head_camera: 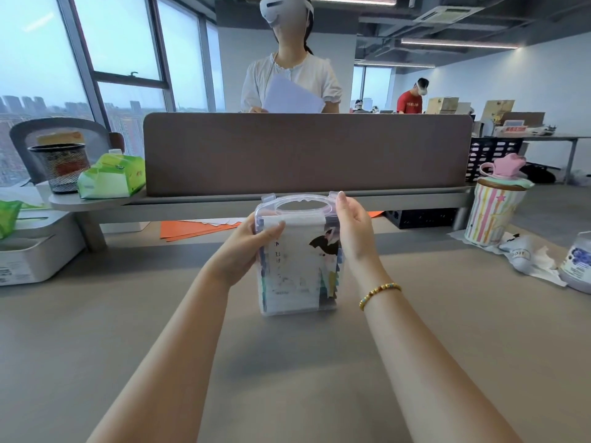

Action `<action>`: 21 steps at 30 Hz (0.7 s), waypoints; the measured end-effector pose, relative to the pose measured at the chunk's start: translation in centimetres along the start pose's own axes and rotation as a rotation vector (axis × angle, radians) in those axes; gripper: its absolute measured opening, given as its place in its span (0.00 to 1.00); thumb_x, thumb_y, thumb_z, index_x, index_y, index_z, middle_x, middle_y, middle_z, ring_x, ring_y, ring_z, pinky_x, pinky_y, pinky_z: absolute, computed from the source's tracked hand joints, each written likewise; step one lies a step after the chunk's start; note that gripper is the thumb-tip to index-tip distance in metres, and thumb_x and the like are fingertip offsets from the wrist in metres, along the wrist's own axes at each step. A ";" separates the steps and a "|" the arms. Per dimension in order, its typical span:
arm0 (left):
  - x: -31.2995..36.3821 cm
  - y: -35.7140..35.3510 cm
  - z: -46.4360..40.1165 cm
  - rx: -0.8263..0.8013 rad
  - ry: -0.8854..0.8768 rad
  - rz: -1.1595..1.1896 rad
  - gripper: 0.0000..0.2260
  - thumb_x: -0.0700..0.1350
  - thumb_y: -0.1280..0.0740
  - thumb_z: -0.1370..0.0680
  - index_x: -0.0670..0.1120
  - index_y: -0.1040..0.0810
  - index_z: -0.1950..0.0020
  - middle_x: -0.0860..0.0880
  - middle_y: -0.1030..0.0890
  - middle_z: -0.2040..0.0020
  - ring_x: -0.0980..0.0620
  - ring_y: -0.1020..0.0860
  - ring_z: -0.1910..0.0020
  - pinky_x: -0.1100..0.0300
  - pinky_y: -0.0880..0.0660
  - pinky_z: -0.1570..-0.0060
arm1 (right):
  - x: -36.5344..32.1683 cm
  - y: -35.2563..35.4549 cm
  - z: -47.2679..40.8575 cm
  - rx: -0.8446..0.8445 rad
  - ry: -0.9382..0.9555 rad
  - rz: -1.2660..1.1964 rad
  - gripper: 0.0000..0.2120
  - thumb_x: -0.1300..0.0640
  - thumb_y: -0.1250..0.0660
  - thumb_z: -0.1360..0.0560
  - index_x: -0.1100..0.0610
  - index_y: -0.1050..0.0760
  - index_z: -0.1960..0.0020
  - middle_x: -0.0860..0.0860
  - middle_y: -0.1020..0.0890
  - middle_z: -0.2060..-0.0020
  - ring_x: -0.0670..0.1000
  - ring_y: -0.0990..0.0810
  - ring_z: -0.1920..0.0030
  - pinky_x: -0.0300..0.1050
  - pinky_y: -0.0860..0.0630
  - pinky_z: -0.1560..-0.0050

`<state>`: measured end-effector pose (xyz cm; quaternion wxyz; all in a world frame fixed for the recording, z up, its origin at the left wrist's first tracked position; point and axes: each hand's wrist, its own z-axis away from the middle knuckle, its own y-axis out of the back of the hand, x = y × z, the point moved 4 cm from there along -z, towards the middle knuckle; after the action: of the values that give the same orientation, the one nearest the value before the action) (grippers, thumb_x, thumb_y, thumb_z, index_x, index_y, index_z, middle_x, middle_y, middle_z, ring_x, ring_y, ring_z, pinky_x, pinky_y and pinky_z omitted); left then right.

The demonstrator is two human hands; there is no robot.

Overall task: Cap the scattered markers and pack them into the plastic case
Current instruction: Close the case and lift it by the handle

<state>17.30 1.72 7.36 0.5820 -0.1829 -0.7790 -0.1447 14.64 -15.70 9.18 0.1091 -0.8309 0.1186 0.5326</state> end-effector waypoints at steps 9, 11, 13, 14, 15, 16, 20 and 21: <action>1.6 -1.4 0.7 0.626 0.065 -0.133 0.25 0.64 0.40 0.25 0.45 0.25 0.40 0.46 0.22 0.48 0.48 0.24 0.47 0.56 0.27 0.48 | -0.9 -0.9 0.6 0.090 0.000 -0.062 0.10 0.60 0.43 0.21 0.60 0.31 0.61 0.53 0.25 0.62 0.47 0.27 0.61 0.39 0.28 0.61; 1.8 -1.0 0.5 0.597 0.146 -0.057 0.20 0.64 0.42 0.24 0.49 0.23 0.51 0.46 0.22 0.53 0.49 0.23 0.53 0.55 0.27 0.53 | -0.9 -0.9 0.5 0.096 -0.033 -0.089 0.11 0.61 0.43 0.23 0.58 0.32 0.64 0.56 0.25 0.62 0.51 0.27 0.61 0.45 0.29 0.60; 2.3 -0.8 0.4 0.580 0.205 -0.030 0.17 0.61 0.41 0.24 0.49 0.25 0.60 0.46 0.25 0.57 0.49 0.25 0.59 0.56 0.29 0.58 | -1.0 -1.0 0.5 0.098 -0.055 -0.113 0.11 0.60 0.43 0.23 0.57 0.33 0.64 0.56 0.25 0.62 0.52 0.28 0.61 0.45 0.29 0.61; 2.4 -0.7 0.3 0.579 0.225 -0.031 0.16 0.59 0.40 0.24 0.48 0.26 0.62 0.46 0.25 0.58 0.49 0.27 0.62 0.57 0.31 0.60 | -1.1 -1.0 0.5 0.098 -0.051 -0.115 0.09 0.60 0.43 0.22 0.57 0.32 0.61 0.55 0.25 0.62 0.51 0.27 0.61 0.41 0.28 0.62; 2.6 -0.7 0.3 0.578 0.243 -0.035 0.16 0.58 0.40 0.24 0.48 0.27 0.63 0.47 0.26 0.59 0.50 0.28 0.64 0.59 0.32 0.63 | -1.2 -1.0 0.5 0.101 -0.036 -0.116 0.07 0.60 0.43 0.21 0.58 0.30 0.57 0.54 0.24 0.62 0.48 0.27 0.63 0.36 0.28 0.64; 2.7 -0.7 0.3 0.572 0.262 -0.040 0.16 0.58 0.41 0.24 0.48 0.27 0.63 0.48 0.26 0.60 0.51 0.29 0.65 0.60 0.34 0.65 | -1.4 -1.0 0.5 0.110 -0.006 -0.100 0.05 0.59 0.43 0.20 0.57 0.30 0.52 0.51 0.24 0.63 0.45 0.26 0.63 0.31 0.28 0.66; 3.0 -1.0 0.2 0.549 0.313 -0.036 0.15 0.57 0.41 0.23 0.48 0.26 0.61 0.48 0.26 0.62 0.52 0.29 0.68 0.60 0.34 0.68 | -1.1 -1.3 0.9 0.166 0.198 0.117 0.10 0.54 0.46 0.18 0.54 0.26 0.47 0.47 0.21 0.54 0.43 0.24 0.54 0.28 0.29 0.55; 2.9 -0.9 0.2 0.552 0.311 -0.027 0.15 0.57 0.41 0.23 0.48 0.25 0.61 0.48 0.26 0.62 0.51 0.29 0.67 0.61 0.34 0.67 | -0.8 -1.5 1.0 0.177 0.227 0.150 0.11 0.55 0.46 0.18 0.54 0.25 0.47 0.47 0.21 0.52 0.43 0.25 0.51 0.26 0.30 0.52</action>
<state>15.99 1.30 10.06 0.7198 0.0167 -0.6929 0.0383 13.95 -13.91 9.63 0.1275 -0.8618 0.2383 0.4294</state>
